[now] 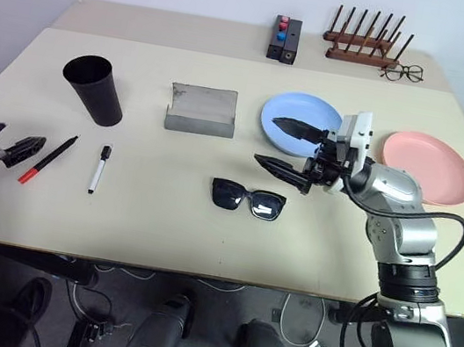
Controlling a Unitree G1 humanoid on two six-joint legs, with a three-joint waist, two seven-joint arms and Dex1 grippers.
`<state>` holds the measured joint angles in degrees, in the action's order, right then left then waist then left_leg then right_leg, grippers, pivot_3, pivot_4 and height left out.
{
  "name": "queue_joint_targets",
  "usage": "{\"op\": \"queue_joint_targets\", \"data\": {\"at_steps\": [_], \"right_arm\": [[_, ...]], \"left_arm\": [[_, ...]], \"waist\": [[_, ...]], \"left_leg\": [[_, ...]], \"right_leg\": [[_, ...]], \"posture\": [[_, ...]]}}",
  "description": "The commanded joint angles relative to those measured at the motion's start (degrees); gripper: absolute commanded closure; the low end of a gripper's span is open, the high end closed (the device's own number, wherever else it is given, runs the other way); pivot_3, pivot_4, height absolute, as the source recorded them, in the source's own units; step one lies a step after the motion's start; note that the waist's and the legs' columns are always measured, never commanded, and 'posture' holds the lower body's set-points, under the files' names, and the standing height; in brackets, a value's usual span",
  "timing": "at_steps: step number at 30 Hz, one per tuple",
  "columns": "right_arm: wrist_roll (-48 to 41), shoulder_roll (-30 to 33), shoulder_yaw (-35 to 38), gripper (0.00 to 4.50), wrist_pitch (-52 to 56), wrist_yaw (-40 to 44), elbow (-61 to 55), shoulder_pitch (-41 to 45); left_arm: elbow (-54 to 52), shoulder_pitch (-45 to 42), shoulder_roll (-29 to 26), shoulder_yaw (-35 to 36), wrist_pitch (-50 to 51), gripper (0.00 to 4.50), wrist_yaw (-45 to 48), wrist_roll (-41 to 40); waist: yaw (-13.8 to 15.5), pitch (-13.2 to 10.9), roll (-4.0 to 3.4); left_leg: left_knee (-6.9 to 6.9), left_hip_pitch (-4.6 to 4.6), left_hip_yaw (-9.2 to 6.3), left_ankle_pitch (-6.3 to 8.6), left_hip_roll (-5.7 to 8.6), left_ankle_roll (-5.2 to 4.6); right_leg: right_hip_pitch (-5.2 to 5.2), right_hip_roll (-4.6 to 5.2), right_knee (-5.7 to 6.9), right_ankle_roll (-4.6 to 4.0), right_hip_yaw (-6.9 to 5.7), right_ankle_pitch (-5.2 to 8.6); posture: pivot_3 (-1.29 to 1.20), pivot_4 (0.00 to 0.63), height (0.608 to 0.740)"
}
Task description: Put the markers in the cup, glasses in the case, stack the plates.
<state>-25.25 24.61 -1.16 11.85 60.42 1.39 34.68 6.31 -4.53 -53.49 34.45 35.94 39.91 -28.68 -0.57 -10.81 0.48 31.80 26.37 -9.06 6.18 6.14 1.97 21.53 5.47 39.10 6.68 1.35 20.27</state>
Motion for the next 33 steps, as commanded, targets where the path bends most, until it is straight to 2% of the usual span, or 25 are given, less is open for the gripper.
{"op": "queue_joint_targets", "data": {"at_steps": [1,8,13,19,23,25,27,32,33], "right_arm": [[2.5,-1.7,-2.6,0.60,-1.4,-2.9,-4.0,-0.9],[5.8,-3.7,-7.3,0.60,3.5,-8.7,-9.4,-1.6],[5.6,-3.9,-7.5,0.60,5.1,-10.6,-11.8,-2.7],[6.0,-3.0,-7.3,0.60,4.8,-11.1,-12.5,-3.7],[6.0,-2.2,-7.0,0.60,4.9,-11.1,-13.0,-4.4],[5.9,-2.0,-6.9,0.60,5.0,-11.2,-13.1,-4.6],[6.0,-2.0,-6.8,0.60,5.1,-11.6,-13.0,-4.6],[5.5,-1.7,-6.7,0.60,5.3,-11.8,-13.3,-5.0],[5.5,-1.6,-6.7,0.60,5.3,-11.7,-13.3,-5.0]], "left_arm": [[2.2,-3.4,-2.5,-1.7,2.1,0.19,-2.1,2.2],[15.4,-15.8,-6.3,-12.8,2.6,0.19,0.2,8.4],[25.6,-27.6,-8.5,-24.5,2.3,0.19,7.6,14.4],[38.3,-38.2,-8.0,-37.2,-1.7,0.19,18.1,23.3],[44.3,-42.3,-7.0,-41.4,-6.7,0.19,22.0,27.4],[46.9,-43.6,-6.3,-42.3,-7.7,0.69,23.0,28.7],[48.8,-43.8,-5.4,-43.0,-8.4,1.48,24.0,29.6],[49.3,-42.3,-4.6,-43.3,-10.3,4.21,24.9,31.2],[49.0,-42.2,-4.8,-43.2,-10.3,4.45,25.1,31.3]], "waist": [[-0.2,0.0,0.00],[-0.4,0.0,0.01],[-0.4,0.0,0.02],[-0.6,0.0,0.03],[-0.8,0.0,0.03],[-0.7,0.0,0.04],[-0.7,0.0,0.04],[-0.7,0.0,0.04],[-0.7,0.0,0.04]], "left_leg": [[0.00,-0.01,0.00,0.00,-0.01,0.00],[-0.05,-0.01,0.01,-0.05,-0.02,0.06],[-0.06,0.00,0.02,-0.10,-0.01,-0.01],[-0.06,0.00,0.03,-0.15,-0.02,-0.06],[-0.06,0.01,0.04,-0.16,-0.07,-0.06],[-0.06,0.01,0.04,-0.17,-0.07,-0.06],[-0.04,0.01,0.04,-0.17,-0.06,-0.07],[-0.02,-0.01,0.03,-0.17,-0.06,-0.07],[0.00,-0.01,0.02,-0.17,-0.06,-0.07]], "right_leg": [[0.00,-0.01,0.01,0.00,0.00,0.00],[0.11,-0.06,0.13,0.19,-0.01,-0.10],[0.11,-0.09,0.15,0.23,-0.03,-0.12],[0.11,-0.26,0.19,0.32,-0.03,-0.17],[0.13,-0.33,0.26,0.32,0.00,-0.17],[0.13,-0.33,0.26,0.32,0.00,-0.17],[0.12,-0.33,0.26,0.33,-0.01,-0.17],[0.11,-0.32,0.31,0.33,-0.01,-0.17],[0.11,-0.32,0.33,0.33,-0.01,-0.17]], "posture": [[0.00,0.150,0.738],[0.00,0.150,0.738],[0.00,0.150,0.738],[0.00,0.150,0.738],[0.00,0.150,0.738],[0.00,0.150,0.738],[0.00,0.150,0.738],[0.00,0.150,0.738],[0.00,0.150,0.738]]}}
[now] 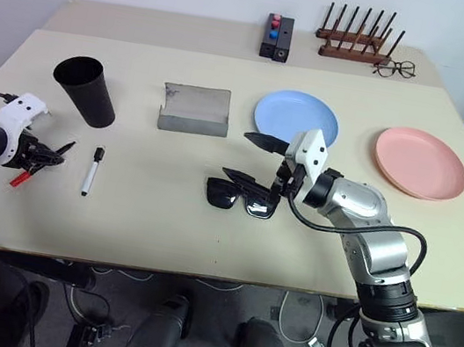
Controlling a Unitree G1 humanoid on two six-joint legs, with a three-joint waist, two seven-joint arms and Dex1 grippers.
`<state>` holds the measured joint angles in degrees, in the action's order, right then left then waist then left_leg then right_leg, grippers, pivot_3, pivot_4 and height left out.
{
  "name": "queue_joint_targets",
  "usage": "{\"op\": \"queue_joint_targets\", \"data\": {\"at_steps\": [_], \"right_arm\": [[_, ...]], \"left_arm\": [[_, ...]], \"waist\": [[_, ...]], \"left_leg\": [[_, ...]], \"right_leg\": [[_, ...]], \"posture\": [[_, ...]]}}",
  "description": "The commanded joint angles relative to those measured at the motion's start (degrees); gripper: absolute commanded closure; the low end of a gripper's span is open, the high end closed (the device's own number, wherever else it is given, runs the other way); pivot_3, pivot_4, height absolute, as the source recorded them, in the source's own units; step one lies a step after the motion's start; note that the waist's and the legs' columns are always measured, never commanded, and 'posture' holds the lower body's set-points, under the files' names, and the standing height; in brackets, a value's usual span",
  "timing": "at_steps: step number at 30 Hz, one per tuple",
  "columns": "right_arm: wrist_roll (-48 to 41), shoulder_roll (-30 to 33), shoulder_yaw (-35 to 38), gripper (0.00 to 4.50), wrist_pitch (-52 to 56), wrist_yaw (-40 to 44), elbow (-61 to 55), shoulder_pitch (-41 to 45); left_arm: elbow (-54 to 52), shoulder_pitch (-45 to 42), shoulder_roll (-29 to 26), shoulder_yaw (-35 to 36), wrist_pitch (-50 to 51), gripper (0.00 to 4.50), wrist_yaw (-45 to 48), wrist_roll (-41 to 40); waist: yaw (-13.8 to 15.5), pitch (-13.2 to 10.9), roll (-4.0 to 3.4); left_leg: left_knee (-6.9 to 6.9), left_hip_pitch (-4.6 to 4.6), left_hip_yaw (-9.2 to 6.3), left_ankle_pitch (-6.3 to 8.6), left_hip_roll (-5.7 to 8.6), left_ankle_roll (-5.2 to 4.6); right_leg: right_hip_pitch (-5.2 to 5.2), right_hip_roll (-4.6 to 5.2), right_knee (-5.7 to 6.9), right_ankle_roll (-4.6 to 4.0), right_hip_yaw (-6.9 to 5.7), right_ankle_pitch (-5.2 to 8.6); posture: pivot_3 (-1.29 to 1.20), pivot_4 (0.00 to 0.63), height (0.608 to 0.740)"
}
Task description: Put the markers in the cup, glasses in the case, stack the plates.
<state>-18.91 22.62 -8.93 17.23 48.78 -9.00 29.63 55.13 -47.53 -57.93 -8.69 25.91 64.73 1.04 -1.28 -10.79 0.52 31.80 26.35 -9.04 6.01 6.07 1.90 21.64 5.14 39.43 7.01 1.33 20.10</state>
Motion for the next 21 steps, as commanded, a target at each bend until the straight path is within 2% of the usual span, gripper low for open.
{"op": "queue_joint_targets", "data": {"at_steps": [1,7,11,15,18,21], "right_arm": [[-0.8,0.4,1.1,0.60,-0.1,0.0,-2.9,0.1],[-0.8,0.3,1.0,0.60,-0.8,0.3,-1.7,0.5],[-0.6,0.0,0.8,0.60,-1.5,0.7,-0.8,0.9],[-0.3,-0.2,0.7,0.60,-2.2,1.2,0.5,1.5],[-0.7,-0.5,1.0,0.60,-2.6,1.7,1.4,2.0],[-1.6,-1.2,1.9,0.60,-3.3,1.9,2.3,2.7]], "left_arm": [[-0.8,1.0,-0.7,0.4,0.2,4.45,1.3,1.1],[-15.2,9.5,-8.1,3.4,2.3,4.45,9.5,-1.9],[-29.4,19.7,-14.1,10.7,4.7,4.45,13.0,-7.8],[-38.0,23.6,-11.6,21.9,3.3,4.45,7.7,-13.3],[-42.4,21.3,-6.3,28.2,0.3,4.45,2.8,-18.1],[-41.7,15.7,-0.6,31.7,-2.6,4.45,-0.8,-22.5]], "waist": [[0.0,0.0,0.00],[-1.2,0.0,0.00],[-1.6,0.0,-0.01],[-0.9,0.0,-0.01],[-0.7,0.0,-0.02],[-0.5,0.0,0.01]], "left_leg": [[0.01,-0.01,0.01,0.00,0.00,0.00],[0.02,0.03,0.00,0.00,-0.01,0.00],[-0.02,0.05,-0.01,0.00,-0.07,0.00],[0.01,0.01,-0.10,0.01,-0.08,0.03],[0.03,0.00,-0.10,0.02,-0.02,0.04],[0.07,0.01,-0.13,0.01,-0.02,0.02]], "right_leg": [[-0.01,0.00,0.01,0.00,0.00,0.00],[-0.02,0.01,0.02,0.00,0.02,0.00],[-0.06,0.06,0.05,-0.03,0.06,0.00],[0.00,0.10,-0.01,-0.04,-0.01,0.01],[-0.04,0.18,-0.04,-0.04,-0.02,0.02],[-0.06,0.17,-0.04,-0.03,-0.10,0.01]], "posture": [[0.00,0.150,0.738],[0.00,0.150,0.738],[0.00,0.150,0.738],[0.00,0.150,0.738],[0.00,0.150,0.738],[0.00,0.150,0.738]]}}
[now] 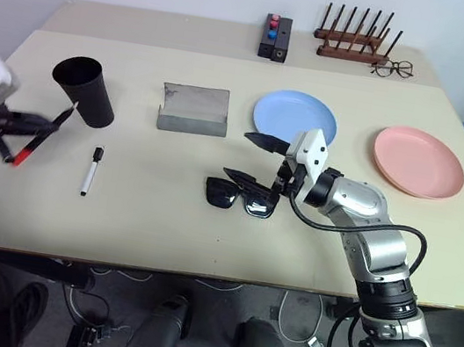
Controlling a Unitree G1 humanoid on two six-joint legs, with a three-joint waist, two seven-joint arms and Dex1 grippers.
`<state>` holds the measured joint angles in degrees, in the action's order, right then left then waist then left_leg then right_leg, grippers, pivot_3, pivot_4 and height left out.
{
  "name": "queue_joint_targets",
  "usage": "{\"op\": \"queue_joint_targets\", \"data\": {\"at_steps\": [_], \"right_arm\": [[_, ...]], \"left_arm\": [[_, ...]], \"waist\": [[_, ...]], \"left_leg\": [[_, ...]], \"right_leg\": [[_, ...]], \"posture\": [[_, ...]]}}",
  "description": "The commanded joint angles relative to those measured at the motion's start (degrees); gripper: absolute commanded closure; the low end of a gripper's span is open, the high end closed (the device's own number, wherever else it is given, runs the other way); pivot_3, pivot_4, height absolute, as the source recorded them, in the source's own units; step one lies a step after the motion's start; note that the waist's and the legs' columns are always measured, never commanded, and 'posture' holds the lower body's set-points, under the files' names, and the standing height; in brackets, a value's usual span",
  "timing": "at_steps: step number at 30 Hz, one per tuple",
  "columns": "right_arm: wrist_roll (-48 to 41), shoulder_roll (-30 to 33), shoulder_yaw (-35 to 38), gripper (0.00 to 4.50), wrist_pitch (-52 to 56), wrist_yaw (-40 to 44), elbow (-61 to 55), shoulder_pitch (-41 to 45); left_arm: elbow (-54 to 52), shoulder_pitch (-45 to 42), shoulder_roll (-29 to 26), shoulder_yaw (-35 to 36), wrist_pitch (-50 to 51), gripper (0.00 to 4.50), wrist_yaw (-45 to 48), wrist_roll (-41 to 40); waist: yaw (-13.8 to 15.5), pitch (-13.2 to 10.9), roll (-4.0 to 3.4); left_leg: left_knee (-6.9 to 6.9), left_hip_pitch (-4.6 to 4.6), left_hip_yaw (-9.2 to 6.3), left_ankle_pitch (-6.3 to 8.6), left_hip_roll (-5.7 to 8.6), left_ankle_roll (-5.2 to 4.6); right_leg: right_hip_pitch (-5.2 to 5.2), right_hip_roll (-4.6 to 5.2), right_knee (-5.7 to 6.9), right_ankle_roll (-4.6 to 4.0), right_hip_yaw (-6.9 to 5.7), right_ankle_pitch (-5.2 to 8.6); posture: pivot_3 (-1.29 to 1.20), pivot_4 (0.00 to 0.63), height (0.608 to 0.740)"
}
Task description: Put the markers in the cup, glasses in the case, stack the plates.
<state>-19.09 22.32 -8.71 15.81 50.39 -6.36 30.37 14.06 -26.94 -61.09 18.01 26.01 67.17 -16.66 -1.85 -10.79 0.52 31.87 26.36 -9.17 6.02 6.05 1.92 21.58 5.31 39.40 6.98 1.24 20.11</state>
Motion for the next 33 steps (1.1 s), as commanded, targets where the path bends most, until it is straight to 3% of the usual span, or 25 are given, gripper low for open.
{"op": "queue_joint_targets", "data": {"at_steps": [1,7,19,33], "right_arm": [[-1.8,-1.2,2.0,0.60,-2.3,0.4,-0.1,2.1],[-3.1,-1.8,3.1,0.60,-2.3,0.6,1.2,3.5],[-7.7,-1.4,7.8,0.60,-0.1,0.8,1.9,4.3],[-8.3,-1.1,7.5,0.60,1.3,0.5,0.7,3.8]], "left_arm": [[0.2,-7.0,4.3,6.3,-1.8,4.45,-5.0,-6.6],[3.1,-12.4,11.2,8.1,-9.2,4.45,-12.0,-8.2],[32.3,-26.7,13.5,8.1,-35.2,4.45,-23.1,-3.7],[47.4,-27.9,18.0,7.5,-46.8,4.45,-24.9,-3.0]], "waist": [[-0.1,0.0,0.06],[-0.9,0.0,0.05],[-0.6,0.0,0.09],[-0.8,0.0,0.11]], "left_leg": [[0.02,0.00,0.00,-0.01,0.00,0.00],[0.06,-0.02,0.03,-0.03,0.00,-0.01],[0.19,-0.01,0.00,-0.07,0.05,0.01],[0.23,0.00,0.01,-0.08,0.06,0.00]], "right_leg": [[0.00,-0.02,0.01,0.01,-0.02,0.00],[-0.21,-0.17,0.10,0.03,-0.01,-0.02],[-0.23,-0.20,0.22,0.09,-0.03,-0.05],[-0.20,-0.22,0.33,0.09,-0.03,-0.05]], "posture": [[0.00,0.150,0.738],[0.00,0.150,0.738],[0.00,0.150,0.738],[0.00,0.150,0.738]]}}
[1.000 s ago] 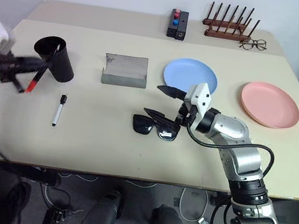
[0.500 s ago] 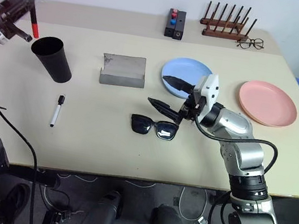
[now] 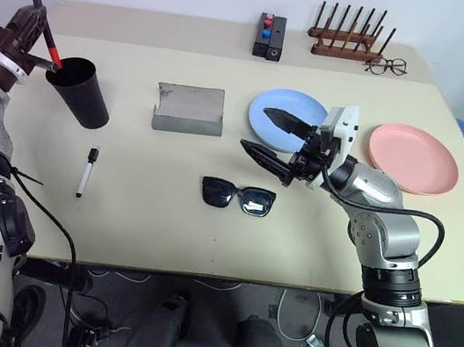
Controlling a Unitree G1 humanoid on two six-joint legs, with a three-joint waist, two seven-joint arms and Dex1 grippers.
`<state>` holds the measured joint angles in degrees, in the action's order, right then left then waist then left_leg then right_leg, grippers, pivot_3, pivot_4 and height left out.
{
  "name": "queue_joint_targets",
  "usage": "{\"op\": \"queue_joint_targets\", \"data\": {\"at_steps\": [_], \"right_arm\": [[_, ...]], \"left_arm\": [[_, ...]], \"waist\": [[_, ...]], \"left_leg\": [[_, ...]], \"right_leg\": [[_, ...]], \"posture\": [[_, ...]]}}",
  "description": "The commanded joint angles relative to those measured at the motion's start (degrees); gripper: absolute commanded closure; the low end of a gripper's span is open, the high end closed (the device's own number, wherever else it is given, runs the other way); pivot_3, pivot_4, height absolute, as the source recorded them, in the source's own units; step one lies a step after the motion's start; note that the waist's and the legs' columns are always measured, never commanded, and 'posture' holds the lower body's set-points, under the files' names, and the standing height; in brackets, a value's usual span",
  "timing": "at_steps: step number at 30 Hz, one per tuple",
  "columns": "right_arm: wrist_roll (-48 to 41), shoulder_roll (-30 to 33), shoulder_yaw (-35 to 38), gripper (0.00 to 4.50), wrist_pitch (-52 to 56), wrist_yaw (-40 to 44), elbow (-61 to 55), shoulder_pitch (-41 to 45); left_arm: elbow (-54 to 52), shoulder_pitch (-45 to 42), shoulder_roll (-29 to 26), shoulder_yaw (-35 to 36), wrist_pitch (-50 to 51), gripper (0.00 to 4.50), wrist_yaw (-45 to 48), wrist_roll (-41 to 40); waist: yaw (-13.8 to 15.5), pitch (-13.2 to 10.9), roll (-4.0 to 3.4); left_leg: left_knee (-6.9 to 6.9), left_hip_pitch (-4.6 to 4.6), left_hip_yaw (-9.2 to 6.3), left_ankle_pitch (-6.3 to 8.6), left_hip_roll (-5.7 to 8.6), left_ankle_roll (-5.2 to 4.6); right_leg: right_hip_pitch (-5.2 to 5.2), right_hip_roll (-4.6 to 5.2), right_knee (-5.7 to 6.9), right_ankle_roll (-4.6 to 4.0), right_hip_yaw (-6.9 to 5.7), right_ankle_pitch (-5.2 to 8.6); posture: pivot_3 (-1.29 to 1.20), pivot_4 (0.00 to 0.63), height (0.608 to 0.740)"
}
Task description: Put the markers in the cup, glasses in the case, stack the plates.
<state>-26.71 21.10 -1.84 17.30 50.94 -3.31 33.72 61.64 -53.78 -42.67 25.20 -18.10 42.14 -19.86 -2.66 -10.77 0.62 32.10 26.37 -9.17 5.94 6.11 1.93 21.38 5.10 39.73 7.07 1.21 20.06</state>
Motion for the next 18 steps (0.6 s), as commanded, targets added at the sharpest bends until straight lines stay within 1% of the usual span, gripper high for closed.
{"op": "queue_joint_targets", "data": {"at_steps": [1,9,18], "right_arm": [[-0.6,0.2,0.6,0.60,-0.3,-0.1,-2.4,0.4],[-0.2,0.2,0.4,0.60,-0.6,-0.4,-3.1,-0.1],[0.2,0.4,0.3,0.60,-0.4,-0.5,-3.3,-0.2]], "left_arm": [[0.4,-0.9,-0.3,0.2,-3.0,4.45,0.0,0.3],[2.6,0.7,0.4,-0.1,-5.2,4.45,-1.1,1.3],[2.9,1.4,1.3,0.1,-4.9,4.45,-0.4,1.0]], "waist": [[0.1,0.0,0.01],[0.0,0.0,0.01],[0.0,0.0,0.02]], "left_leg": [[0.01,0.00,0.00,0.00,0.00,0.00],[0.02,0.00,0.00,0.00,0.01,0.00],[0.04,0.00,0.00,0.00,0.01,0.00]], "right_leg": [[0.00,0.00,0.00,0.00,0.00,0.00],[0.00,0.00,0.03,0.00,0.00,0.00],[0.00,0.00,0.07,0.00,0.01,0.00]], "posture": [[0.00,0.150,0.738],[0.00,0.150,0.738],[0.00,0.150,0.738]]}}
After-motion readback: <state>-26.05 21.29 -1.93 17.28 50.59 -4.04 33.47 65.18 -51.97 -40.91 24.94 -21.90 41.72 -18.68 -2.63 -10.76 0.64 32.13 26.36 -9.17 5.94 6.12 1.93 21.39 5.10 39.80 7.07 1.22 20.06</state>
